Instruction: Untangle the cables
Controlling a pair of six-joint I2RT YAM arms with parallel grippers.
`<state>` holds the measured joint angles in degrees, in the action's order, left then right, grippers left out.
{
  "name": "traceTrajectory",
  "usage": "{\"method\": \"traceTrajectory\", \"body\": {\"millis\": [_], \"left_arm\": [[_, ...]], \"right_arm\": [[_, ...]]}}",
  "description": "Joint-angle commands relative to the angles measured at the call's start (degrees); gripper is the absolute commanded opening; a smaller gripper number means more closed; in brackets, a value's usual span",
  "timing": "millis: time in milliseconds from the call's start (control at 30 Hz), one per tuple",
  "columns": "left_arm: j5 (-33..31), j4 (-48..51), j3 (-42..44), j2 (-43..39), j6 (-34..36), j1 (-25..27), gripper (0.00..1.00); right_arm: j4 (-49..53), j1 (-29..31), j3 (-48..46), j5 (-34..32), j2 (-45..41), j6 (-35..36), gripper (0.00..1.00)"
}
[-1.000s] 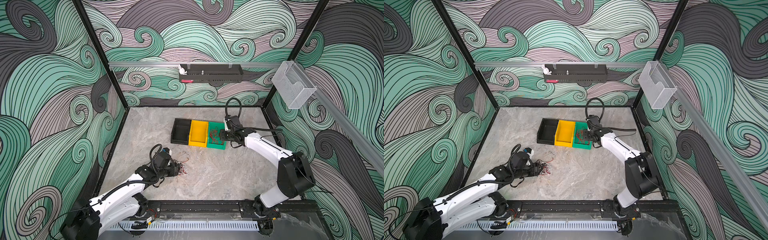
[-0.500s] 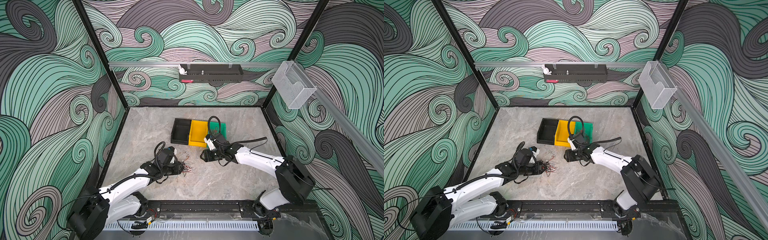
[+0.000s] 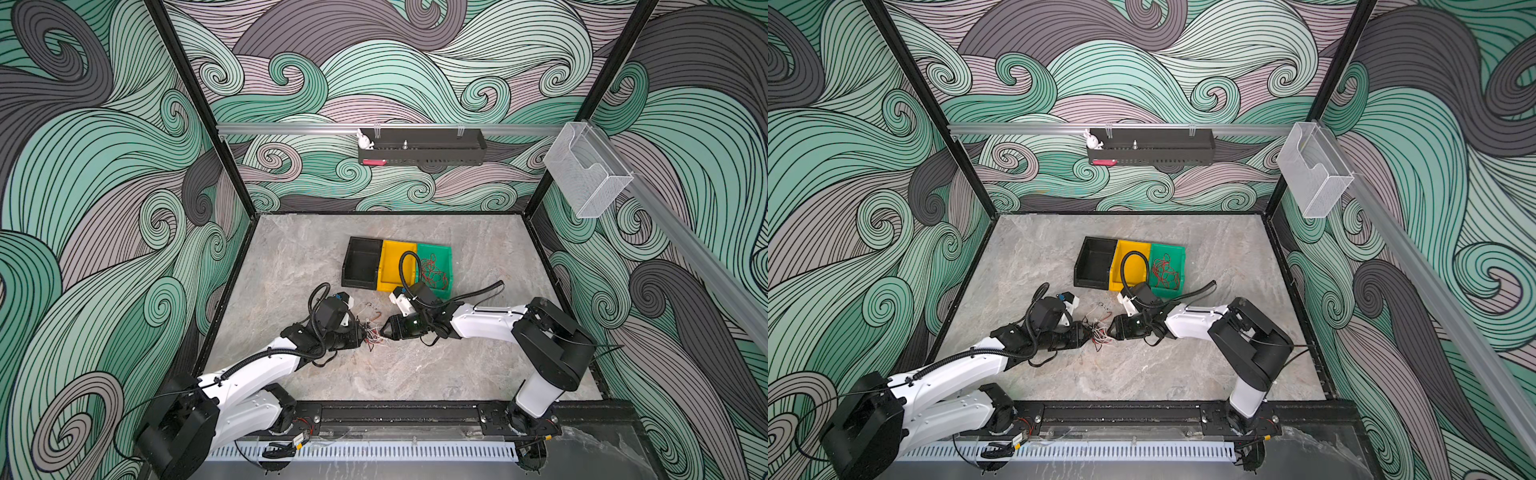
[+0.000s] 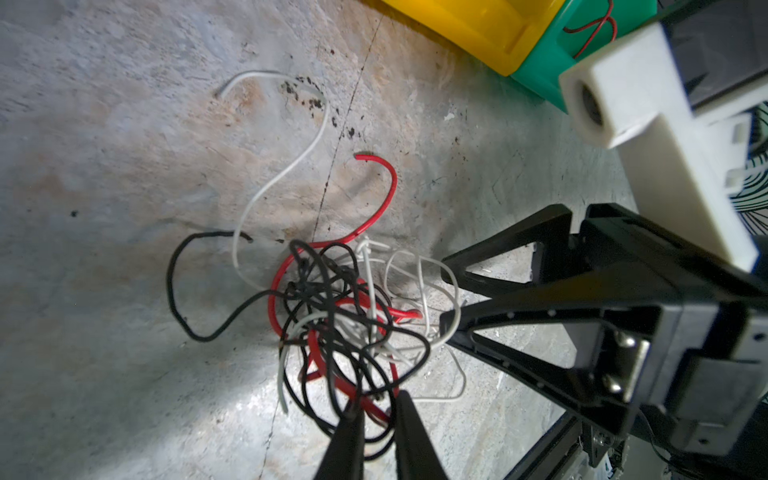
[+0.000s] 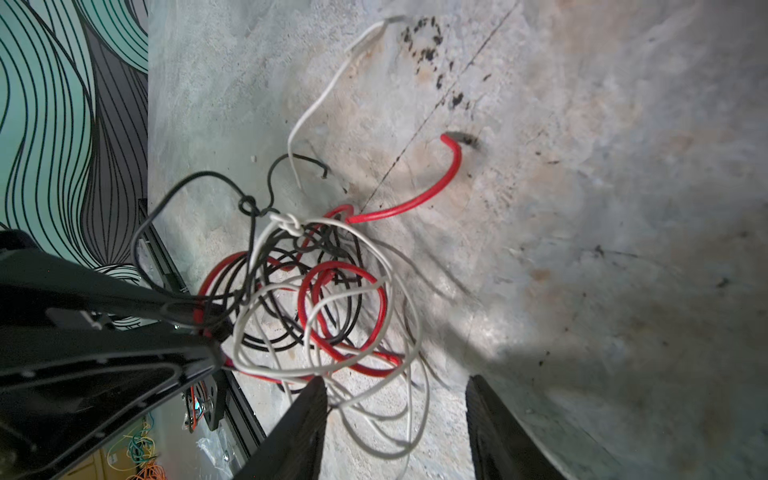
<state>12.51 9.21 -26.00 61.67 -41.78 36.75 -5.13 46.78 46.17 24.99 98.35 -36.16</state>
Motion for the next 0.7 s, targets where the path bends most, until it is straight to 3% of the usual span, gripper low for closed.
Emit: {"method": "traceTrajectory", "body": {"millis": [0, 267, 667], "left_arm": [[-0.2, -0.2, 0.1, -0.9, -0.5, -0.3, 0.15], [-2.3, 2.3, -0.1, -3.1, -0.8, -0.3, 0.11], [-7.4, 7.5, 0.0, -7.7, -0.9, -0.4, 0.07]], "right_arm": [[-2.4, 0.3, 0.7, 0.7, 1.5, -0.9, 0.48], [0.3, 0.3, 0.1, -2.3, 0.7, 0.7, 0.16], [8.4, 0.3, -1.3, -8.5, -4.8, 5.9, 0.08]]}}
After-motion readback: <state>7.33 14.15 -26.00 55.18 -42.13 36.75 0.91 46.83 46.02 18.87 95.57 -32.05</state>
